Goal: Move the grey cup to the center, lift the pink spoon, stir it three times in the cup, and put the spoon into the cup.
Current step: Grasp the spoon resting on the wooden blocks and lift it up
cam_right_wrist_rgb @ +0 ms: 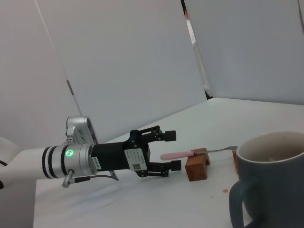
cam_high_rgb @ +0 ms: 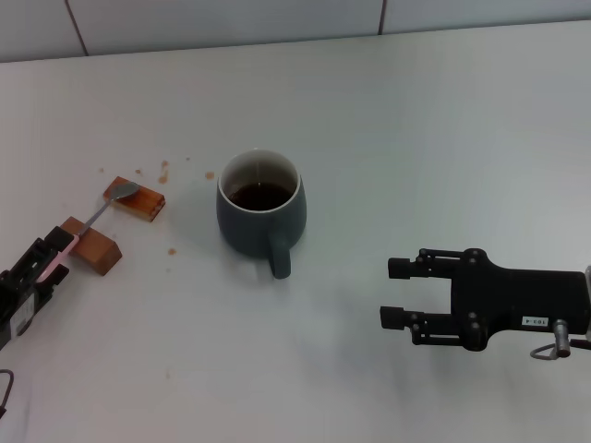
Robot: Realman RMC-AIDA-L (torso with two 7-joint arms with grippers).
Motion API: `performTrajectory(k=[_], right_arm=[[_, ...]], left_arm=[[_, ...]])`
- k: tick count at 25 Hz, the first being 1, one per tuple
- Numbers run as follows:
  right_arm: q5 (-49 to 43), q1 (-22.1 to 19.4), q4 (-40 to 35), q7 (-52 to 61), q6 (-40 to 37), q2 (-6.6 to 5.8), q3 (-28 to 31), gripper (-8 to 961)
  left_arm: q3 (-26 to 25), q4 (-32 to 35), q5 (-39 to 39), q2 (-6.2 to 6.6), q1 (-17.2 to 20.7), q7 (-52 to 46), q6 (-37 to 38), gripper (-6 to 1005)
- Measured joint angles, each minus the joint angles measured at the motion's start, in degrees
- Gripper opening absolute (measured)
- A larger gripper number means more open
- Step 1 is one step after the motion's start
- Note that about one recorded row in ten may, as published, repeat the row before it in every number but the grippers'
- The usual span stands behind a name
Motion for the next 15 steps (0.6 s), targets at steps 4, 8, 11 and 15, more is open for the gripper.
performTrajectory(k=[4, 8, 11, 15], right_arm=[[0.0, 0.0, 0.0, 0.0, 0.0, 0.0, 0.0, 703], [-0.1, 0.0, 0.0, 0.0, 0.0, 0.0, -0.1, 703], [-0.1, 0.0, 0.0, 0.0, 0.0, 0.0, -0.1, 703], [-0.1, 0.0, 0.0, 0.0, 0.0, 0.0, -0.1, 703]], left_arm=[[0.0, -0.1, 0.0, 0.0, -0.1, -0.5, -0.5, 856], [0.0, -0.2, 0.0, 0.0, -0.2, -0.7, -0.6, 856], [-0.1, -0.3, -0.1, 0.0, -0.2, -0.9, -0.7, 851], [-0.1, -0.4, -0.1, 0.0, -0.3, -1.4, -1.0, 840]])
